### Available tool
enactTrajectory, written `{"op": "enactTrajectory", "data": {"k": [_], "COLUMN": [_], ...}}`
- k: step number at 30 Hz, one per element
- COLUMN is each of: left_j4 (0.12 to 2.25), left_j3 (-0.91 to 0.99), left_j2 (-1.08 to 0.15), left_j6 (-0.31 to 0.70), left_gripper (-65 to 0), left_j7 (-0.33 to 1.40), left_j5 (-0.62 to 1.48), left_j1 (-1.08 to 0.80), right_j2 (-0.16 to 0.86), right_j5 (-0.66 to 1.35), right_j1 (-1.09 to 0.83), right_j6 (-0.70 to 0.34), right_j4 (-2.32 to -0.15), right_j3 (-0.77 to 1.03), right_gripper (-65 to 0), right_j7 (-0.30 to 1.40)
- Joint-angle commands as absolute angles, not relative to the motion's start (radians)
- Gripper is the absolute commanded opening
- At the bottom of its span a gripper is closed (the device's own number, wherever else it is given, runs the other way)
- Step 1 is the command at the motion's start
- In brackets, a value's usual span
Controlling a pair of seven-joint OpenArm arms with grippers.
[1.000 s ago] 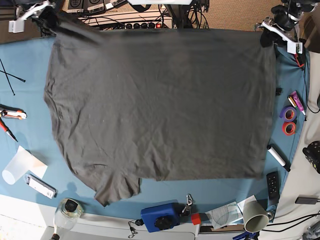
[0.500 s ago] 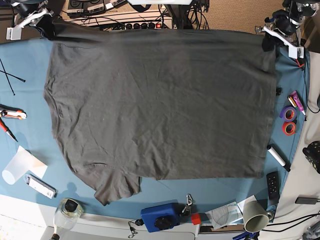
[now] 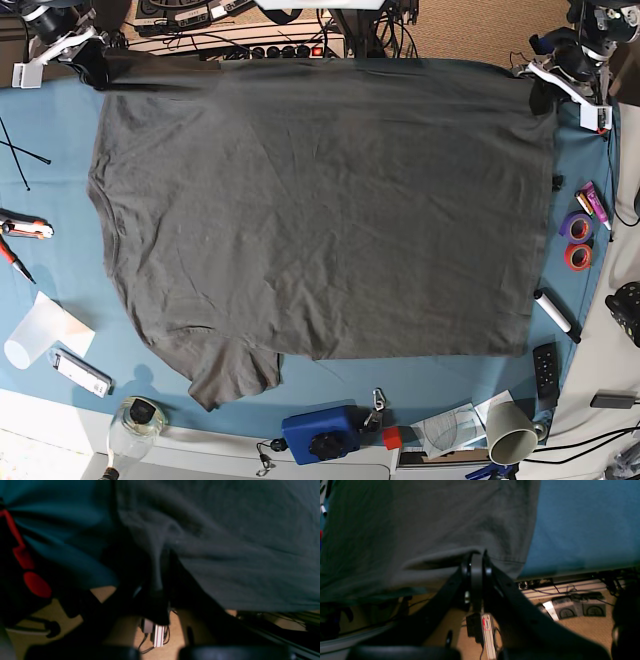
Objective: Fold the T-shirt properly
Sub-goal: 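Lift both shoulder corners and pull them apart to stretch the shirt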
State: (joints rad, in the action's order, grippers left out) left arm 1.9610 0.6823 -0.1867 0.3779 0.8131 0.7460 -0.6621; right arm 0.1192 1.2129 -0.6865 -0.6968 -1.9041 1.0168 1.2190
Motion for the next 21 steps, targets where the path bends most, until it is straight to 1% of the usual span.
{"op": "enactTrajectory", "data": {"k": [1, 8, 10, 14, 21], "left_j4": [1.986, 1.993, 1.993, 1.993, 1.993], "left_j3": [0.691, 0.691, 0.691, 0.691, 0.69], "left_j2": [-0.2, -0.2, -0.2, -0.2, -0.2], "left_j6": [0.378, 0.377, 0.361, 0.314, 0.311], "left_gripper": [-65.0, -65.0, -65.0, -65.0, -65.0], "left_j7": [0.794, 0.73, 0.715, 0.709, 0.709], "left_j5": [0.751, 0.702, 0.694, 0.659, 0.648], "left_j1": [-0.674, -0.678, -0.678, -0.659, -0.6], "right_j2": [0.136, 0.138, 0.15, 0.187, 0.197], "right_j5": [1.232, 1.185, 1.173, 1.105, 0.997], "right_j1": [-0.694, -0.634, -0.622, -0.608, -0.545], "right_j6": [-0.698, -0.698, -0.698, -0.698, -0.698], "right_j4": [-1.917, -1.917, -1.917, -1.917, -1.917], "right_j3": [1.026, 1.026, 1.02, 0.962, 0.87], "right_gripper": [-65.0, -65.0, -65.0, -65.0, -65.0], "right_j7": [1.189, 1.172, 1.171, 1.146, 1.114]}}
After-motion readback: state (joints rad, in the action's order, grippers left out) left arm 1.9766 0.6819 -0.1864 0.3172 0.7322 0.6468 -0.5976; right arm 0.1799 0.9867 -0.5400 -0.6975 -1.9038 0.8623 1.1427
